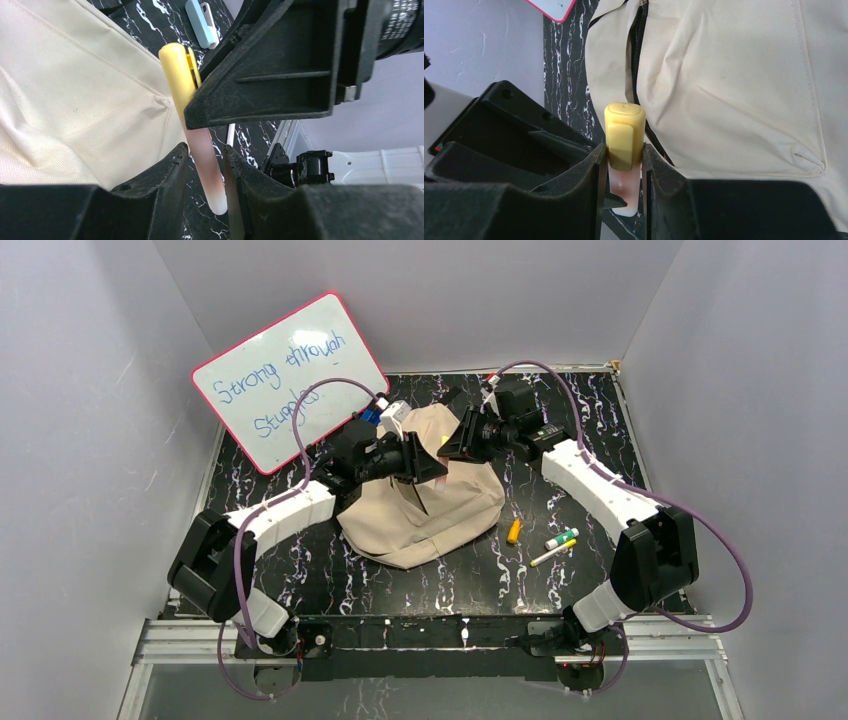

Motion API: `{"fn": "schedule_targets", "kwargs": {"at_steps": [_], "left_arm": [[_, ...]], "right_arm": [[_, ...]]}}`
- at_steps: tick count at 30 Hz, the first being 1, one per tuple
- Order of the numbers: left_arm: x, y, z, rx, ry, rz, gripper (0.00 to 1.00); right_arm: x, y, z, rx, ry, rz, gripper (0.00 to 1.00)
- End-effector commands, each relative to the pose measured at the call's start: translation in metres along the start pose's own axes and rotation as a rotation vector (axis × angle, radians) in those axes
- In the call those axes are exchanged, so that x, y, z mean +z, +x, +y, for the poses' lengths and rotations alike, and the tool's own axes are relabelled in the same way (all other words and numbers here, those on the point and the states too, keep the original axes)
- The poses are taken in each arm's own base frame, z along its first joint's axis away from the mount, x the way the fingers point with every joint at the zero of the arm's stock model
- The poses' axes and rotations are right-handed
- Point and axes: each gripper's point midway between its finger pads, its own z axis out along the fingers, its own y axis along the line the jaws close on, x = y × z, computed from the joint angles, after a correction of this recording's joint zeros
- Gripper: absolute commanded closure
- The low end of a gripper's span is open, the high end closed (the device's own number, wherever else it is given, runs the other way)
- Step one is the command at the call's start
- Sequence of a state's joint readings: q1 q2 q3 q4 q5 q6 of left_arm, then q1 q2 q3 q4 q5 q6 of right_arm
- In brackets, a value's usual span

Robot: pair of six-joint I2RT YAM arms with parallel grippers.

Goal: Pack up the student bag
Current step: Place the stationery in the student bag.

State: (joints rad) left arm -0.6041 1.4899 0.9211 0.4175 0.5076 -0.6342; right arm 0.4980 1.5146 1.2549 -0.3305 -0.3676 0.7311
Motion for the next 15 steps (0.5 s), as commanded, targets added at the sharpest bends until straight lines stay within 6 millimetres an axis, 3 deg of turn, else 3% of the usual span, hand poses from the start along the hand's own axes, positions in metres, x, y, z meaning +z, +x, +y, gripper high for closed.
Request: {"fn": "schedule_targets", "kwargs": {"at_steps": [1, 6, 10, 12, 15], "left_arm": [[0.002, -0.015, -0.017, 0.034, 0.05, -0.027, 0.71], [0.003, -0.014, -0.014, 0.028, 0.047, -0.022, 0.72], [0.004, -0.014, -0.013, 0.024, 0.043, -0.025, 0.89], [0.005, -0.015, -0.01, 0.011, 0.027, -0.029, 0.98], [0.007, -0.013, -0.005, -0.011, 0.005, -0.022, 1.0]], "right_arm": [[-0.005, -0.017, 0.029, -0.046, -0.088, -0.047, 0.72], [-0.005, -0.017, 0.03, -0.047, -0.095, -0.044, 0.72], [-0.004, -0.017, 0.028, -0.051, -0.085, -0.049, 0.71], [-0.004, -0.018, 0.024, -0.053, -0.07, -0.059, 0.62], [-0.003, -0.02, 0.018, -0.063, -0.042, -0.072, 0.47]]}}
